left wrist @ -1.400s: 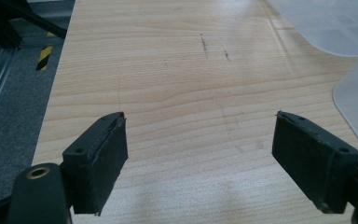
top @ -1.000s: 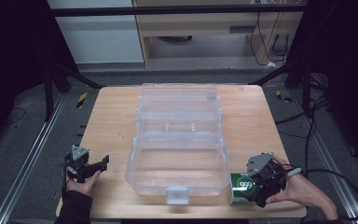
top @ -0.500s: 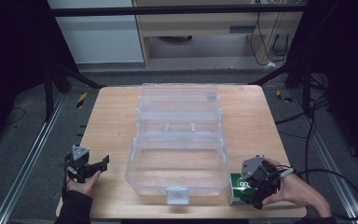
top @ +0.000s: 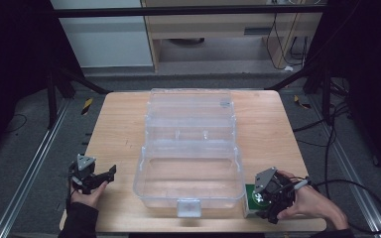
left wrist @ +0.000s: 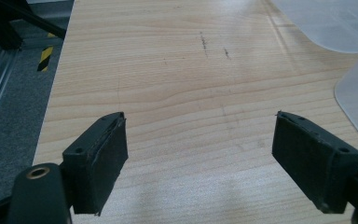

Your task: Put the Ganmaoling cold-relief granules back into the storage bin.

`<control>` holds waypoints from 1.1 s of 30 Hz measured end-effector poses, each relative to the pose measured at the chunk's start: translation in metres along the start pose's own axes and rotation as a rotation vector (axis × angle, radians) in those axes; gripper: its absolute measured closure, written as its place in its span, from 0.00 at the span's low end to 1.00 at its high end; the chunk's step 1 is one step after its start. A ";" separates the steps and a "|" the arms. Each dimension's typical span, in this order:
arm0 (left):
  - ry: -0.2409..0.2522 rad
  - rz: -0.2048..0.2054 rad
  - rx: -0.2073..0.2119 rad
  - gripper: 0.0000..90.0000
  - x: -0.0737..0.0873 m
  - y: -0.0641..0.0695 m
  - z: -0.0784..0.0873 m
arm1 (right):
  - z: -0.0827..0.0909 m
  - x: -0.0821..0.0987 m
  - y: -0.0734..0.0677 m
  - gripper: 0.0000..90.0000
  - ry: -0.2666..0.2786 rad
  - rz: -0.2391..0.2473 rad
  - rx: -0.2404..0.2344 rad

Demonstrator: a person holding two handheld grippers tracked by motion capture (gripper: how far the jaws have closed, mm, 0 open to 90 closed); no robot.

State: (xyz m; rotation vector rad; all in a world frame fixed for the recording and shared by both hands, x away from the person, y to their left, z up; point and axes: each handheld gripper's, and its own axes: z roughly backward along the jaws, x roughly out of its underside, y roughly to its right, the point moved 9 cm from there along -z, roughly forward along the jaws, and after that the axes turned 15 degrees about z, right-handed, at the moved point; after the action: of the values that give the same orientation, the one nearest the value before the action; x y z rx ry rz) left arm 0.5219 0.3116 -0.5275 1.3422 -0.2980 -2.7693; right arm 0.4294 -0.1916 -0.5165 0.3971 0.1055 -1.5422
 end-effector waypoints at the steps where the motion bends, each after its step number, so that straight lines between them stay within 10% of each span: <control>1: -0.001 -0.001 0.000 0.19 0.000 0.000 0.000 | -0.001 0.000 0.000 0.02 -0.003 0.012 -0.002; 33: -0.009 -0.004 -0.002 0.19 0.001 0.000 -0.002 | -0.013 0.003 -0.001 0.17 -0.037 0.036 -0.064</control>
State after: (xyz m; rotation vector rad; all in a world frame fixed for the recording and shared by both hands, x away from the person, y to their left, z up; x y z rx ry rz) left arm 0.5226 0.3113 -0.5297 1.3320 -0.2934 -2.7786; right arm 0.4312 -0.1899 -0.5296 0.3179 0.1176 -1.5066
